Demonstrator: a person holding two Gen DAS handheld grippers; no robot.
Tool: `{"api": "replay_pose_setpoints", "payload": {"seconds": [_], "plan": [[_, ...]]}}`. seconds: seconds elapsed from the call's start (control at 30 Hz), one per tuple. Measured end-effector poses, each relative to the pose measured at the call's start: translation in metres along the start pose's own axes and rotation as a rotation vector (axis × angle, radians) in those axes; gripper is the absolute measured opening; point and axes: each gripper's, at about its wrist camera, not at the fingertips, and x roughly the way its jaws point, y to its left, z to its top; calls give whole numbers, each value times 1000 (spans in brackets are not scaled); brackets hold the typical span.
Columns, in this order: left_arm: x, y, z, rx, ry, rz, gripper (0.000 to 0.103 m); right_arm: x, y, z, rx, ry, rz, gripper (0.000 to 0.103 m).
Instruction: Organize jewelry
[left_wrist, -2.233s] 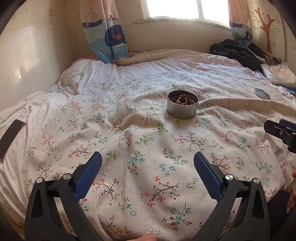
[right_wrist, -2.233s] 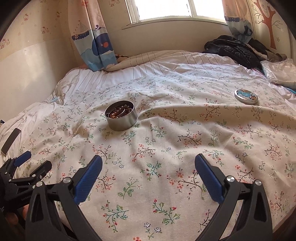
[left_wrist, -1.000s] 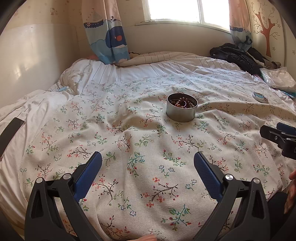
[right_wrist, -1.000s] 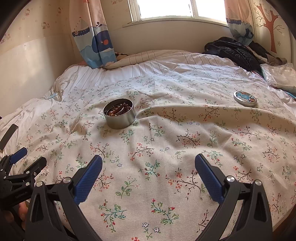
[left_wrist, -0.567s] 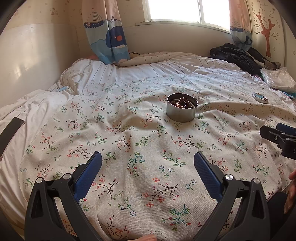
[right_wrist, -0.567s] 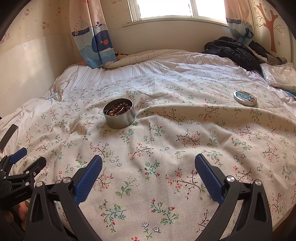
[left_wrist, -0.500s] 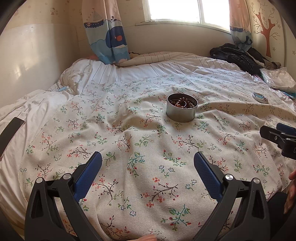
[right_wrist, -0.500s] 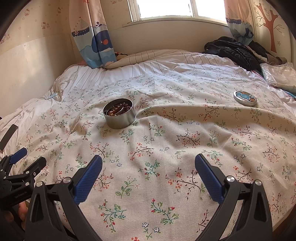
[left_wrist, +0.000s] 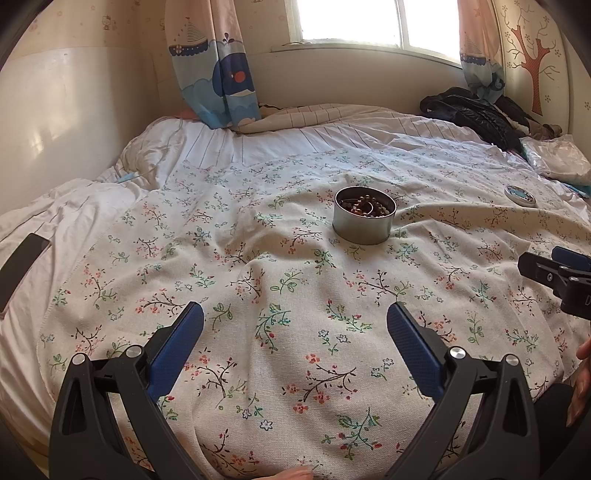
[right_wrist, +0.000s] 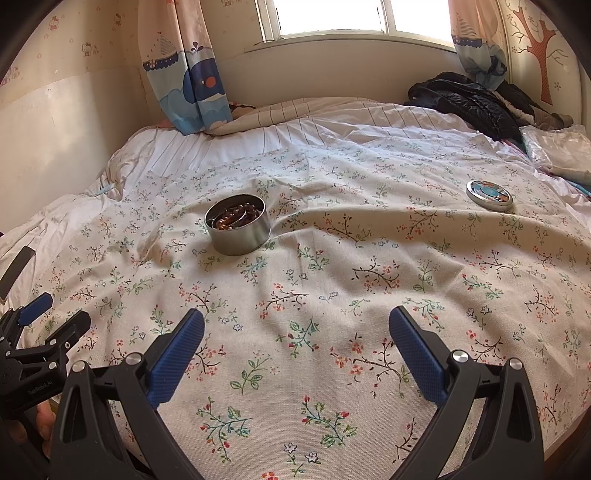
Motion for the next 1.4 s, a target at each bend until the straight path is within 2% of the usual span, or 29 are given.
{"api": "replay_pose_setpoints", "payload": {"seconds": [1.4], "plan": [[0,4,2,-6,-4,4,96,1,-1,0,-1,4,0,96]]}}
